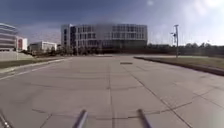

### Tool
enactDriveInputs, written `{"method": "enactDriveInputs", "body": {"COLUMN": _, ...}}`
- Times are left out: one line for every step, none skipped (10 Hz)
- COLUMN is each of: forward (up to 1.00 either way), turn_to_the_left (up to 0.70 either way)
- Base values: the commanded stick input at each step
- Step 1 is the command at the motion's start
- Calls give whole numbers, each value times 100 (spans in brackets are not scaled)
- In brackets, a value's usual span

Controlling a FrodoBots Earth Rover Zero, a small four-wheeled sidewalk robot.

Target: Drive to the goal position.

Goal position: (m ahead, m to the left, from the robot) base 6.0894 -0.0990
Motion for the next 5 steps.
{"method": "enactDriveInputs", "body": {"forward": 70, "turn_to_the_left": 0}}
{"method": "enactDriveInputs", "body": {"forward": 70, "turn_to_the_left": 0}}
{"method": "enactDriveInputs", "body": {"forward": 70, "turn_to_the_left": 0}}
{"method": "enactDriveInputs", "body": {"forward": 70, "turn_to_the_left": 0}}
{"method": "enactDriveInputs", "body": {"forward": 70, "turn_to_the_left": 0}}
